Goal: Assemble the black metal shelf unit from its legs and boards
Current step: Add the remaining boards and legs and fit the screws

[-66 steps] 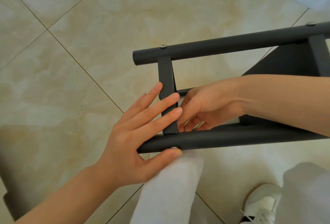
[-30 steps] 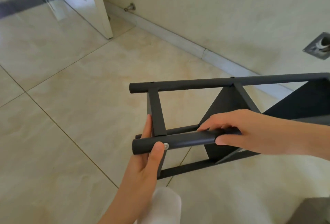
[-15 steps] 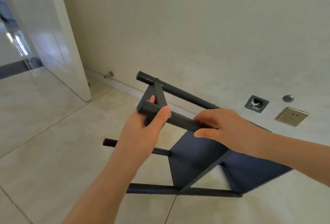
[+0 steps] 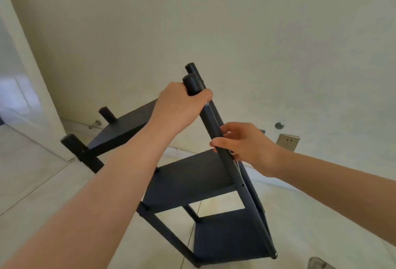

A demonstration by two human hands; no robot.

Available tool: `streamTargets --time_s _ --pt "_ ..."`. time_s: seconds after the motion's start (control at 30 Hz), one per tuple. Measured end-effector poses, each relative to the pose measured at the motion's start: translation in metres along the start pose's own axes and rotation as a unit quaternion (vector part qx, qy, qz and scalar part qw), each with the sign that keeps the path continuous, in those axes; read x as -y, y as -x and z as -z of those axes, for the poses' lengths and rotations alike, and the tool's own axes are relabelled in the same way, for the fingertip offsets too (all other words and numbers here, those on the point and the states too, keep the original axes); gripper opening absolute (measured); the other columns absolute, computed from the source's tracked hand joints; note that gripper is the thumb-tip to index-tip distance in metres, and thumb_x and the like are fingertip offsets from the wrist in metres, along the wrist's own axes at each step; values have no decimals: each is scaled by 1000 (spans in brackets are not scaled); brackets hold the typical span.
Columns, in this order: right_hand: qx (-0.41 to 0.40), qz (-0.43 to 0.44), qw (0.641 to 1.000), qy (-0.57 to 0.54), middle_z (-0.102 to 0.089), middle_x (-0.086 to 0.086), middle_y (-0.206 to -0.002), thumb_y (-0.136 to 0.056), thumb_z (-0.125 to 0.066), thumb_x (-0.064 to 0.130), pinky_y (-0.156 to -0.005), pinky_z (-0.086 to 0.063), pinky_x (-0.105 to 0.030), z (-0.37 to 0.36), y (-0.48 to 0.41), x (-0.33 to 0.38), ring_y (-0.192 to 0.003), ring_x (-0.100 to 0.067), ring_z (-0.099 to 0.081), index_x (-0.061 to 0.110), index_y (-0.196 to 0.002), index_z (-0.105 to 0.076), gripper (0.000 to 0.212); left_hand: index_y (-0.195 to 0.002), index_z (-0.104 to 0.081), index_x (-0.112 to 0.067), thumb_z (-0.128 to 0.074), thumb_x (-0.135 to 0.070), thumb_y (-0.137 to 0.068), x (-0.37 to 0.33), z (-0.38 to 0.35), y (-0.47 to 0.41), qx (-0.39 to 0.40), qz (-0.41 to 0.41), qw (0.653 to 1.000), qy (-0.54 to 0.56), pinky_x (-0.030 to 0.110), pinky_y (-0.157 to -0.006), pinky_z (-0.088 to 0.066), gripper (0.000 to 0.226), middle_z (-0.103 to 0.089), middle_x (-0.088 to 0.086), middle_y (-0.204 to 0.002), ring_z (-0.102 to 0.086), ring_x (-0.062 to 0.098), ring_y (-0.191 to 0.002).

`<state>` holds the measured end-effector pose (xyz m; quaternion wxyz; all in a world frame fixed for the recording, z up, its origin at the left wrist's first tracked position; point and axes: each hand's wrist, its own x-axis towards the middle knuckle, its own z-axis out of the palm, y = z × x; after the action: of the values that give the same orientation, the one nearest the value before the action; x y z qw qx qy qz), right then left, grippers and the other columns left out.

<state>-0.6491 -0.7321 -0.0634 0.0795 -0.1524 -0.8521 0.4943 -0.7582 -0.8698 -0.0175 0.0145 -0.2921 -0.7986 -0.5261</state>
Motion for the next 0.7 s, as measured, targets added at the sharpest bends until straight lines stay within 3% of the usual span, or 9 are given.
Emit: streamTargets --time_s 0.1,0.17,0.23,0.4,0.53,0.7 --pt "-8 -32 998 -49 -75 1 -101 -89 -72 27 -87 -58 -34 16 23 -12 -94 -15 -72 28 -102 -58 19 -59 -46 -23 -65 -33 -87 -22 -25 8 41 -29 998 -26 10 -36 -29 35 -41 -17 -34 -44 -2 -36" --pt "-22 -48 997 -62 -73 0 -109 -90 -71 27 -92 -55 -38 25 40 -23 -102 -16 -69 30 -109 -54 26 -61 -48 -25 -63 -37 -89 -33 -42 16 69 -49 994 -67 18 -44 -34 34 -45 -20 -37 -47 -3 -40" --pt "-37 -62 995 -68 -72 -2 -114 -91 -70 26 -97 -53 -41 34 57 -34 -106 -16 -68 21 -128 -56 40 -63 -49 -26 -63 -40 -89 -44 -59 24 96 -62 989 -95 23 -49 -32 32 -47 -21 -39 -49 -3 -42" --pt "-71 -94 987 -109 -70 -4 -118 -91 -68 18 -101 -50 -48 58 93 -62 -110 -20 -66 14 -135 -57 46 -66 -52 -30 -62 -47 -90 -71 -99 54 117 -99 977 -148 26 -53 -36 32 -53 -12 -55 -53 7 -54" --pt "-86 -105 984 -119 -72 0 -113 -91 -68 14 -99 -53 -44 70 119 -85 -107 -17 -67 13 -130 -62 40 -71 -52 -33 -60 -54 -91 -82 -128 83 100 -125 969 -189 27 -56 -44 30 -58 -14 -65 -59 5 -64" --pt "-88 -110 981 -132 -72 0 -111 -92 -66 11 -94 -55 -35 84 145 -114 -105 -16 -68 13 -126 -65 34 -86 -66 -27 -56 -57 -93 -94 -161 112 93 -165 953 -238 40 -80 -56 33 -63 -13 -81 -62 14 -81"
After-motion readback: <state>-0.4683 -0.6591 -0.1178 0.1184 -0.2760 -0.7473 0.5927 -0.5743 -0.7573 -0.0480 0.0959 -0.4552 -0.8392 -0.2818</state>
